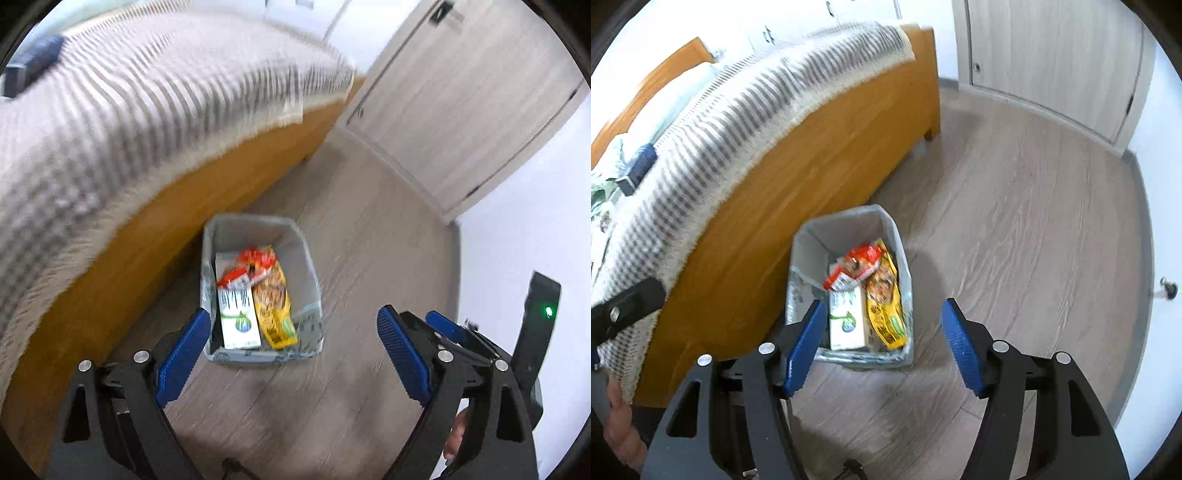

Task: Collect trash
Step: 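Move both tools back over the bed toward the remaining trash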

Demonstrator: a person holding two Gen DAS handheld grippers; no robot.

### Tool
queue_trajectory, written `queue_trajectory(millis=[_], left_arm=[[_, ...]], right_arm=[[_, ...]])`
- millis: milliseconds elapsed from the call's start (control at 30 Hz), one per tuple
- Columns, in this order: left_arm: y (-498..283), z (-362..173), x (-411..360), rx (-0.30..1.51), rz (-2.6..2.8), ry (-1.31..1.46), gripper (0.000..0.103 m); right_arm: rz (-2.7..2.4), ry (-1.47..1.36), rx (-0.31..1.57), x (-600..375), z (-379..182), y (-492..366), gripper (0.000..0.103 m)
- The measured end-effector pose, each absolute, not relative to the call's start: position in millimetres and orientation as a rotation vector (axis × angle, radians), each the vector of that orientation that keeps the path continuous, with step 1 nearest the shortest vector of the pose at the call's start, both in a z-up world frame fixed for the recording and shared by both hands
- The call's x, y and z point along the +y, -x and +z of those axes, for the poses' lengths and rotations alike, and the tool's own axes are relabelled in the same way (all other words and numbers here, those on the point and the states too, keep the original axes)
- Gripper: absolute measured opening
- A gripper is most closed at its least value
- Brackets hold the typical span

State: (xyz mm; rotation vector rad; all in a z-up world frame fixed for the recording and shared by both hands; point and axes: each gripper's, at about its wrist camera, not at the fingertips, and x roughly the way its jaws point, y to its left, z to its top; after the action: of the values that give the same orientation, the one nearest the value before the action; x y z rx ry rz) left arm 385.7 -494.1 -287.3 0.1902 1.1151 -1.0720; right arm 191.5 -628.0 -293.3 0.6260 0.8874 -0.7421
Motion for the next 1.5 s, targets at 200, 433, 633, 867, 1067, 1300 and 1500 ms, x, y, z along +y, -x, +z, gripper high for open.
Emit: queue_trajectory(millis=[200,433,633,867,1067,1300,1500], left_arm=[[-385,-215,-422,0.914,-1.026,-0.205,0.089],[-443,-138,-322,0.652,-0.826,-0.159,0.089],[-520,-146,-233,0.656,-0.513,-0.135,0.091],[-600,-159,-118,0.786,-0.192,0.009,0.091],[-628,-170,-61,0.856,-0.086,0.141,0.091],[-639,-166,-44,0.854,-0.102,0.188,0.091],[-649,-170,-18,0.880,-0.102,0.338,0.091]], right_arm=[[-0.703,-0.494,0.806,-592,-231,-215,0.066],[-0.502,-0.336,0.692,-519,-172,-283,0.071],[-0.346,-0.175,0.727,-450,-175,-361,0.073],[-0.173,0.102,0.813,-359,-205,-464,0.073],[-0.101,0.437,0.841,-301,-224,-560,0.073],[-0.070,0.577,0.907,-294,-244,-640,0.073],[-0.041,0.534,0.920,-299,-247,-666,0.065]])
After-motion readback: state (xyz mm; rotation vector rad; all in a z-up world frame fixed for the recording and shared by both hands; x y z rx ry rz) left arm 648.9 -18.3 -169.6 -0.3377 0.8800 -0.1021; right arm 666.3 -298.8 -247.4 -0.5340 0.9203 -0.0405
